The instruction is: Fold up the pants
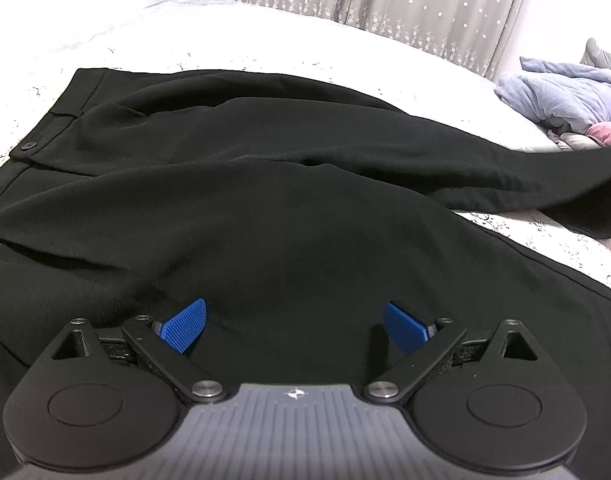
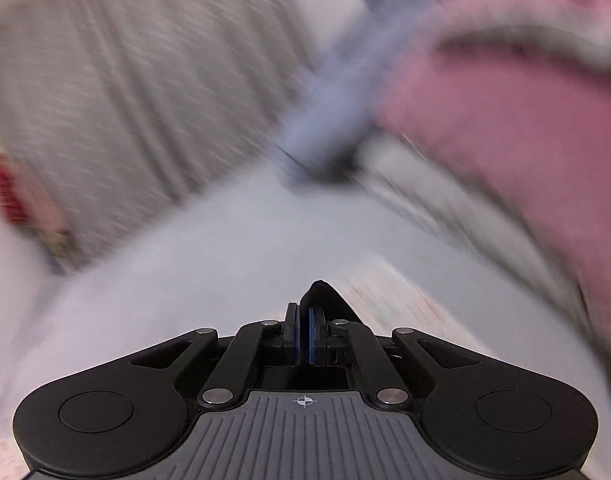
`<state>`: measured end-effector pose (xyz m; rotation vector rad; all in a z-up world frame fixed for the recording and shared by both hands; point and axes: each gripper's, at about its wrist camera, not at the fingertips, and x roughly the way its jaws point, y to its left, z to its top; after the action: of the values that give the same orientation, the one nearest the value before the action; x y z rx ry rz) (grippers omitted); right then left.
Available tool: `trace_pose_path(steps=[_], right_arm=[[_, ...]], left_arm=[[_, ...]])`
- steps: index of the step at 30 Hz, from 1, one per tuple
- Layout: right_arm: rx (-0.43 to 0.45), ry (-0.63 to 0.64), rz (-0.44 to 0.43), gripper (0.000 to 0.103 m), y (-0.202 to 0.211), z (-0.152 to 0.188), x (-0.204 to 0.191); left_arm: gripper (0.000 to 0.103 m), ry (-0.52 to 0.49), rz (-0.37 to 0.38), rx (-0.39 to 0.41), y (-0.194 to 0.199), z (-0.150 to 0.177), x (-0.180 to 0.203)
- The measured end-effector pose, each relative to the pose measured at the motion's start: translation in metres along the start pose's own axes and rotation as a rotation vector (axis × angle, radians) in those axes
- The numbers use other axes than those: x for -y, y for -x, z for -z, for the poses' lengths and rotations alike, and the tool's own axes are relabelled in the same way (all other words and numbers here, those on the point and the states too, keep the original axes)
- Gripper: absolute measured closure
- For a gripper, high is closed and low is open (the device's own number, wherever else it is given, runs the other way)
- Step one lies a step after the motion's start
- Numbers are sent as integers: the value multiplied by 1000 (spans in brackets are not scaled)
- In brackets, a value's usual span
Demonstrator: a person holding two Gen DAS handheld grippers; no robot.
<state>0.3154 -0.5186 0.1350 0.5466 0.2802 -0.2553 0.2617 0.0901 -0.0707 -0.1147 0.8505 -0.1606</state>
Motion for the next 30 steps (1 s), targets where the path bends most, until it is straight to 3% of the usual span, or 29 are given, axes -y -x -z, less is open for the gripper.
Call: trace_pose_path(steps=[3, 5, 11, 16, 18, 20, 22, 24, 26, 27, 30], right_arm=[[108, 9, -139, 100, 57, 1, 8], [101, 4, -155, 100, 86, 24, 35], [-284, -109, 48, 100, 93, 124, 157], [-279, -123, 73, 100, 127, 134, 173], [-289, -26, 124, 100, 123, 132, 159], [-371, 155, 206, 99, 101, 143, 137], [-483, 385, 246, 92, 85, 161, 115], [-435, 545, 312, 78, 84, 165, 98], [-330, 565, 299, 55, 87, 143, 87], [-292, 538, 272, 39, 87, 130, 84], [-247, 465, 166, 36, 58, 98, 72]], left_arm=[[1, 32, 12, -3, 2, -1, -4], [1, 54, 21, -7, 4, -2, -7], [1, 93, 39, -18, 7, -4, -13], [1, 95, 37, -17, 6, -5, -14], [1, 92, 39, -19, 6, -6, -14], [1, 94, 43, -20, 5, -7, -15], [1, 85, 41, -22, 5, -7, -16], [1, 78, 39, -25, 4, -7, -15], [1, 79, 41, -25, 4, -9, -16], [1, 79, 40, -24, 4, -8, -15], [1, 66, 33, -19, 4, -7, -12]])
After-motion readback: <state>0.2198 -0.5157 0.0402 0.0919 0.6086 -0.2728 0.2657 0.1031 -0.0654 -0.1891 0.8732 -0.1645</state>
